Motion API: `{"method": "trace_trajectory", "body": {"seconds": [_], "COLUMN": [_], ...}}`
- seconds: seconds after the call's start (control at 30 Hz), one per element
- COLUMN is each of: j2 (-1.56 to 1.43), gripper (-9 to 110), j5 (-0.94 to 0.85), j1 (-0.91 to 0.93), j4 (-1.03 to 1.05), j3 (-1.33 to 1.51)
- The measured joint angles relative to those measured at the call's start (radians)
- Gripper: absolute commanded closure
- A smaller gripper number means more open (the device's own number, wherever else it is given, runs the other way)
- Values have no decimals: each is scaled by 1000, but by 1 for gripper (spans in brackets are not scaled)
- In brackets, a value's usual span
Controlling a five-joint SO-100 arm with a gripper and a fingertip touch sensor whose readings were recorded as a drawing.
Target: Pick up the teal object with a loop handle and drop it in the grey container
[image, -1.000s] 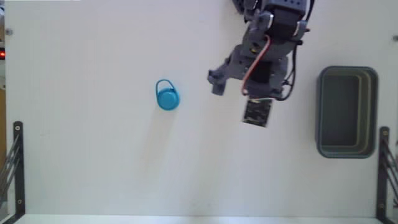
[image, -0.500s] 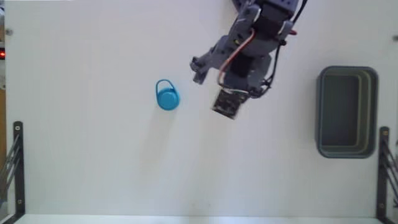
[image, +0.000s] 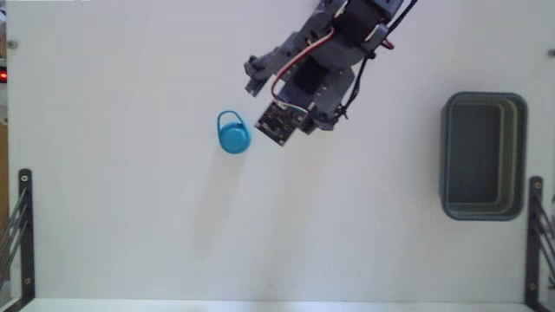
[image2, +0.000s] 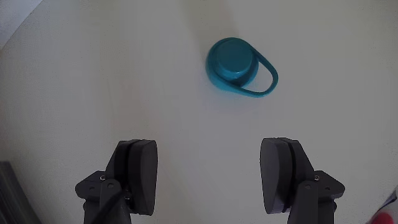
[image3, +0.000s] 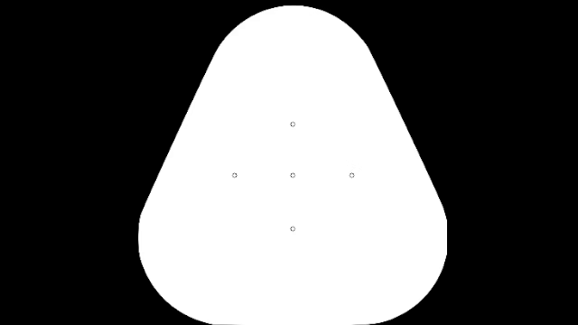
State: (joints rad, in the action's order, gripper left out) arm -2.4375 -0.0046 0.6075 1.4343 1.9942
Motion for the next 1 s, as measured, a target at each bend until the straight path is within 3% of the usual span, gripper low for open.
{"method": "trace_trajectory", "body": {"seconds": [1.0], "j2": [0], "gripper": [-9], "j5": [0], "j1": [83], "j4": [0], "j3": [0]}}
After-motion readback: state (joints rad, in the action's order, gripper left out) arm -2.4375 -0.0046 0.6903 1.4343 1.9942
